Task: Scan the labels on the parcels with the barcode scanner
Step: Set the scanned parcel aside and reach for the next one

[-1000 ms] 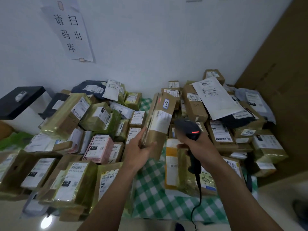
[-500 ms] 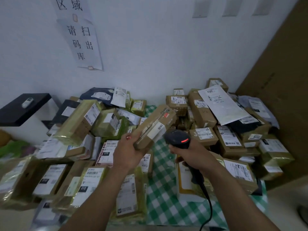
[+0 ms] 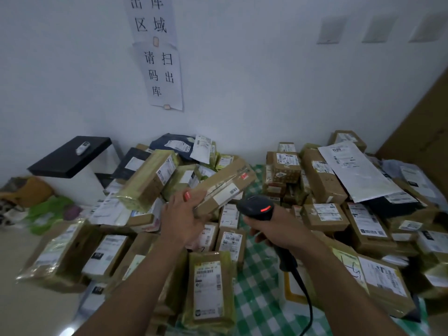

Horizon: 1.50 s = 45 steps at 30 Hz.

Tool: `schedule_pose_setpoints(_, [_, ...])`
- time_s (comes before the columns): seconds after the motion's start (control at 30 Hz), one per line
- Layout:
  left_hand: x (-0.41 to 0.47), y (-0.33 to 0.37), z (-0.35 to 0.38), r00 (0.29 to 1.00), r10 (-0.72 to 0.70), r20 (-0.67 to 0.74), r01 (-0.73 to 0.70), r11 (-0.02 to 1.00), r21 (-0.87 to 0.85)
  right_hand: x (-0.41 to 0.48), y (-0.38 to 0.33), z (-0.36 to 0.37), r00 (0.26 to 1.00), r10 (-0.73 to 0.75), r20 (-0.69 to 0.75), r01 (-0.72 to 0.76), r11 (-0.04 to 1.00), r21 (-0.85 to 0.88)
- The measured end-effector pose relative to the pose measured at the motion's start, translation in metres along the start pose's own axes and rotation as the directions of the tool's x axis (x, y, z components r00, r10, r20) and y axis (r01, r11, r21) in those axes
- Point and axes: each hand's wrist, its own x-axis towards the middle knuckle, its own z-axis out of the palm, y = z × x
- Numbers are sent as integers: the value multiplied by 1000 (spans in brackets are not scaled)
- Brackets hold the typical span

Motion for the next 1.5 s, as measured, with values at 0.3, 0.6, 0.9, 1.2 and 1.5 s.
schedule_pose_setpoints(0.3, [2, -9, -8, 998, 26, -53, -22, 997, 74, 21, -8, 10, 996, 42, 73, -36, 996, -79])
schedule_pose_setpoints(0.6, [10, -15, -5, 997, 31, -65, -24, 993, 115, 33, -12, 11, 993, 52, 103, -43, 996, -80])
schedule_pose_setpoints(0.9, [30, -3, 24, 967, -231, 105, 253, 904, -345, 50, 3, -3, 1000, 18, -5, -17, 990, 137])
schedule_pose_setpoints(1.2, [82, 43, 111, 868, -243, 433, 374, 893, -251, 73, 42, -29, 970, 210, -126, -162, 935, 316])
schedule_pose_setpoints(1.5, [123, 48, 167, 841, -400, 365, 466, 878, -112, 101, 57, -45, 933, 342, -111, -284, 891, 354])
